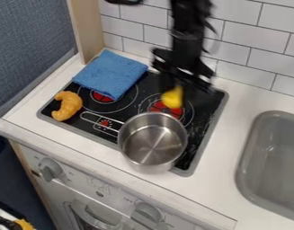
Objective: Put the knife on the side of the right burner
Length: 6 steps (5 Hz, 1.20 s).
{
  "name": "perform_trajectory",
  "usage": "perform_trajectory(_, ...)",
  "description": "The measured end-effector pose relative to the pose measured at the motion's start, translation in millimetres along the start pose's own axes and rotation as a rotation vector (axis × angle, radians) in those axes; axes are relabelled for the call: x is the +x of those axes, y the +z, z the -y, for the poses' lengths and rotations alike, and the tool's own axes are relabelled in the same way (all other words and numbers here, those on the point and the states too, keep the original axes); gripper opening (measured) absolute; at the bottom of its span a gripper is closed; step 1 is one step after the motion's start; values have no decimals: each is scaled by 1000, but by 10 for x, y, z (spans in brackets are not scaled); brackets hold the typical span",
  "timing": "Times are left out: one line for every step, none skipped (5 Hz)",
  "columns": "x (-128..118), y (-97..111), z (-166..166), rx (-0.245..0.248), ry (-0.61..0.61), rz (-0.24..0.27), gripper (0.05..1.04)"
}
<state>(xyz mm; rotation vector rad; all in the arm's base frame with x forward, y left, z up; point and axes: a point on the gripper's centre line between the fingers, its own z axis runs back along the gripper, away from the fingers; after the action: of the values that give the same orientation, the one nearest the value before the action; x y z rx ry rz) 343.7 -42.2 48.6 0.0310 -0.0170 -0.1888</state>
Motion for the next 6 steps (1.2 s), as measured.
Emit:
perform_trajectory(123, -138, 270, 3, 89, -36, 487)
perform_trajectory(166, -259, 291, 7, 130, -63, 487)
perform_trajectory(153, -330, 240, 43, 143, -77, 487)
perform_trajectory(179, -336, 190, 73, 141, -55, 487)
perform_trajectory(174, -353, 41, 103, 172, -46, 487)
perform_trajectory(179, -358, -6, 104, 187, -40, 487)
